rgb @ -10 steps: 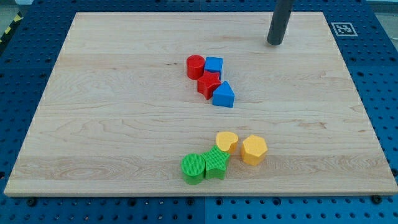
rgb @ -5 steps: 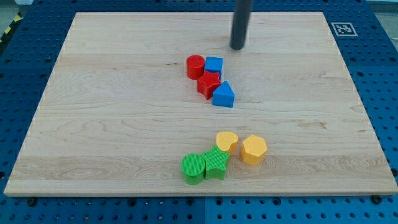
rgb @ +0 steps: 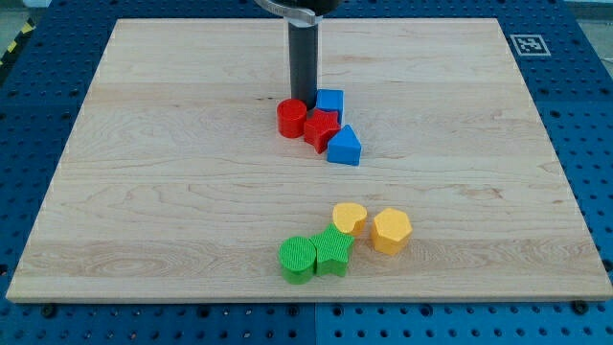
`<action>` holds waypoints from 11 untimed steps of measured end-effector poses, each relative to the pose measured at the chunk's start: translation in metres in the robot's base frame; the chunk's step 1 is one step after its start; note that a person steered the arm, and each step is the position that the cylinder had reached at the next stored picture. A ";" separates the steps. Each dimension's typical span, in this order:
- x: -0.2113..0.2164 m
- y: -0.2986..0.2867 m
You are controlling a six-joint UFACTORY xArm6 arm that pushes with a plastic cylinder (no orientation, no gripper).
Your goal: Push the blue cube horizontally right to the triangle
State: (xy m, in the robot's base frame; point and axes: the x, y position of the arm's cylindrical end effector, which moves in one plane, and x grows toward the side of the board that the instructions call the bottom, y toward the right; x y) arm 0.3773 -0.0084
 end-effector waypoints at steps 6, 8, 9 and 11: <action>-0.003 0.095; -0.015 -0.103; 0.007 -0.146; 0.053 -0.072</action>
